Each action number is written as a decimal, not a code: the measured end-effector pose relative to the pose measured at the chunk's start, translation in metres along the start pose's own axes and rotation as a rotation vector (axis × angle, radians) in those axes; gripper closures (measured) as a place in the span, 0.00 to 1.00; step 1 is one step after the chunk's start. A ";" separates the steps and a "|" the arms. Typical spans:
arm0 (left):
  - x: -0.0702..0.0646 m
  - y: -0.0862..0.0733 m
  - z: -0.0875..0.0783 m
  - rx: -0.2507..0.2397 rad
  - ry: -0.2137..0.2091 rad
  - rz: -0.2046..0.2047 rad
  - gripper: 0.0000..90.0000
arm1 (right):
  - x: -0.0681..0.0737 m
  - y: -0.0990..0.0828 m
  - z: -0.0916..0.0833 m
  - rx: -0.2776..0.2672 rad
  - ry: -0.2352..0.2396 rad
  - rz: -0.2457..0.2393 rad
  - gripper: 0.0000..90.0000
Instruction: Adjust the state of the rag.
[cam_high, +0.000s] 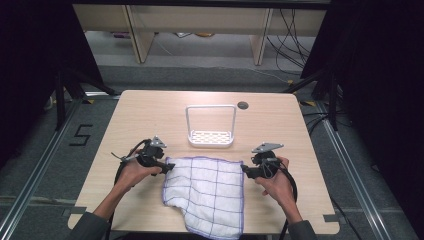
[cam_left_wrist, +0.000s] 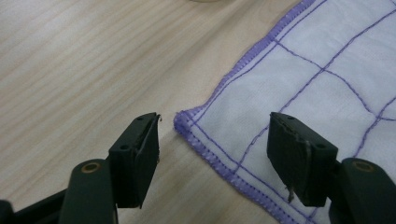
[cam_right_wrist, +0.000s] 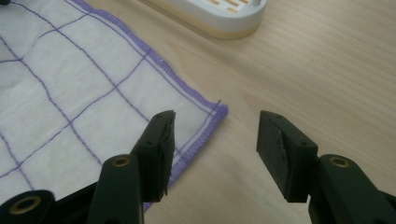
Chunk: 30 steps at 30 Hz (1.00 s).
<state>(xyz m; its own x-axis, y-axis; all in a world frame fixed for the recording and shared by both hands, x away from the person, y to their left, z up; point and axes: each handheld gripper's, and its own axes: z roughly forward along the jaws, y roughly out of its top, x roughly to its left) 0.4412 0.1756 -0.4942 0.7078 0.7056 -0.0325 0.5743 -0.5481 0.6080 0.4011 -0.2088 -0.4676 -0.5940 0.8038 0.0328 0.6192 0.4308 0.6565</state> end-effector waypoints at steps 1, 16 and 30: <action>0.000 0.000 0.000 -0.001 0.001 -0.003 0.38 | -0.002 0.001 0.002 0.010 0.000 0.003 0.53; -0.003 -0.001 0.009 0.012 0.016 0.023 0.42 | -0.007 0.017 0.045 0.096 0.016 -0.037 0.56; -0.004 -0.001 0.011 -0.035 -0.100 0.064 0.94 | -0.004 0.019 0.050 0.120 0.080 -0.051 0.96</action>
<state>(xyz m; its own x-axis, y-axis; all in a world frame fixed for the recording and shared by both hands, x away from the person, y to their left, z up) 0.4422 0.1688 -0.5035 0.7813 0.6202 -0.0704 0.5131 -0.5739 0.6383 0.4413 -0.1835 -0.4933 -0.6622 0.7465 0.0652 0.6415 0.5198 0.5641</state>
